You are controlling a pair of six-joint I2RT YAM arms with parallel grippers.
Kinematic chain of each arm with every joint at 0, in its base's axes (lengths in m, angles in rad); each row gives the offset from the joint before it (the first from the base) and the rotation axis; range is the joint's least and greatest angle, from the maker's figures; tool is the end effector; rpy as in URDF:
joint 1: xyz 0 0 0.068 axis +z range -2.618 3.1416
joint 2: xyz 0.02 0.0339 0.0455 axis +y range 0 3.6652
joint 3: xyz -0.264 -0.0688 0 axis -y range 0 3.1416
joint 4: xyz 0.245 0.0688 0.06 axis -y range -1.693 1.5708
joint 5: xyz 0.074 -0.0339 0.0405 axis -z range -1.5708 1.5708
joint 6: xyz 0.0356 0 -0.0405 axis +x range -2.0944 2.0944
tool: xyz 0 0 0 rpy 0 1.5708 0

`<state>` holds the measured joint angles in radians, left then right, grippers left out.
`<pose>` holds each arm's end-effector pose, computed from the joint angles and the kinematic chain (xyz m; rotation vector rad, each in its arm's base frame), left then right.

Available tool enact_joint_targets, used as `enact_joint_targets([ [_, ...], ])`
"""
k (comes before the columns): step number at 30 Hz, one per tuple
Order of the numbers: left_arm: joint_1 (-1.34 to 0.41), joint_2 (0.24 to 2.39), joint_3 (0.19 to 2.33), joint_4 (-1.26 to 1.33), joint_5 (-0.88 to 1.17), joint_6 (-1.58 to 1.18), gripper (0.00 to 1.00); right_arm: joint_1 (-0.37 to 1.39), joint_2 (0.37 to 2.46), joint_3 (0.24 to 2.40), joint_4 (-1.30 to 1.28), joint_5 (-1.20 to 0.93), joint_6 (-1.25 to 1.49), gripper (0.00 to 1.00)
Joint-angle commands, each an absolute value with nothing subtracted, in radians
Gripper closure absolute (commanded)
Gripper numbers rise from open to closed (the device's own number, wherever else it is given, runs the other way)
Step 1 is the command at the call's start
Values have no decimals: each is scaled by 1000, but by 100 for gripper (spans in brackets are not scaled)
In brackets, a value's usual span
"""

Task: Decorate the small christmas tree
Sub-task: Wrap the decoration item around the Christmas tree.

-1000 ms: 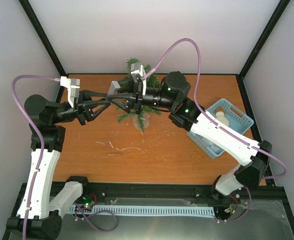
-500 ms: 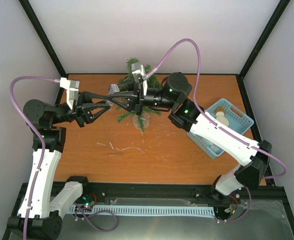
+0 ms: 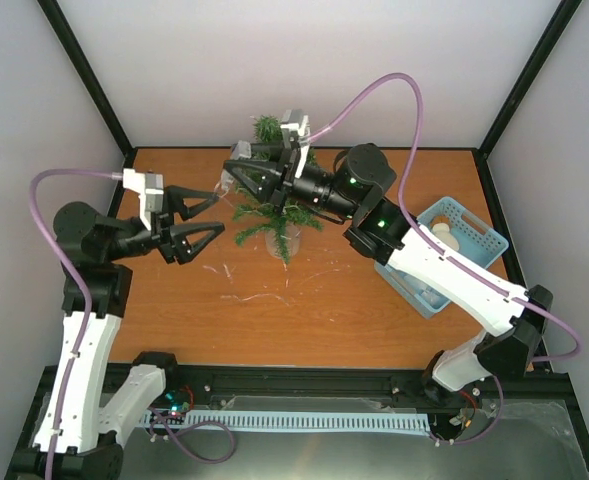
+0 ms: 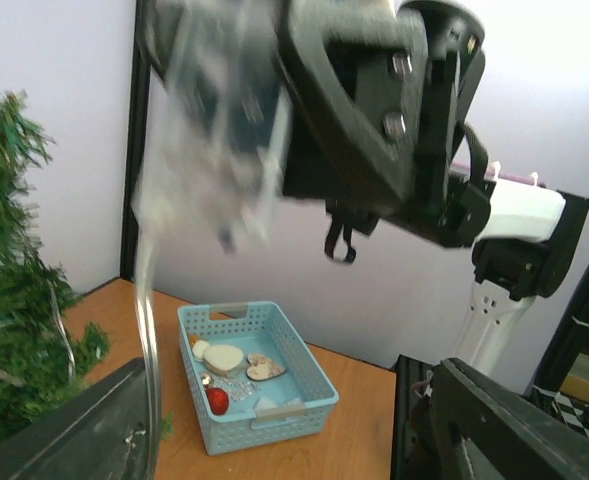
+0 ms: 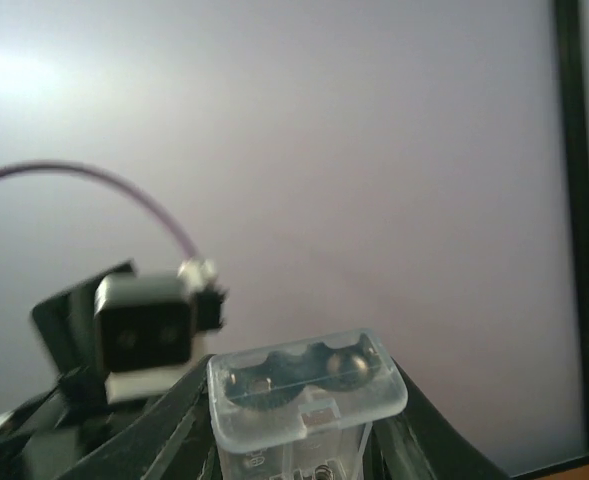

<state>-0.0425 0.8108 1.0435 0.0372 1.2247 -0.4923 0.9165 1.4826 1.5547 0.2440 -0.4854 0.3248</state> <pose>0.1441 -0.0396 0.4427 0.7986 1.3930 -1.2090 0.1919 0.2775 0.4868 -0.8312 1.1523 1.3493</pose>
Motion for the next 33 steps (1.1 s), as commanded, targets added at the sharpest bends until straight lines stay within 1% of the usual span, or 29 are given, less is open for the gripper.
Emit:
enact_joint_targets([
  [1, -85, 759, 959, -42, 1166, -301, 24, 913, 1437, 1579, 276, -264, 302, 86],
  [8, -106, 786, 831, -113, 997, -118, 24, 907, 1417, 1631, 244, -150, 292, 86],
  [11, -115, 791, 767, -93, 970, -27, 24, 905, 1413, 1655, 227, -133, 289, 86],
  [13, -122, 788, 722, -89, 959, -17, 24, 905, 1410, 1661, 229, -118, 291, 86],
  [15, -124, 782, 687, -71, 979, -45, 23, 905, 1409, 1671, 223, -90, 283, 86],
  [18, -125, 762, 612, 48, 1006, -184, 21, 904, 1407, 1683, 225, -39, 271, 86],
  [20, -131, 754, 569, 112, 990, -267, 21, 902, 1405, 1687, 237, -23, 269, 86],
  [25, -156, 759, 498, 193, 961, -341, 23, 902, 1401, 1705, 253, -32, 289, 86],
  [33, -219, 828, 410, 433, 915, -442, 31, 902, 1391, 1711, 308, -104, 375, 86],
])
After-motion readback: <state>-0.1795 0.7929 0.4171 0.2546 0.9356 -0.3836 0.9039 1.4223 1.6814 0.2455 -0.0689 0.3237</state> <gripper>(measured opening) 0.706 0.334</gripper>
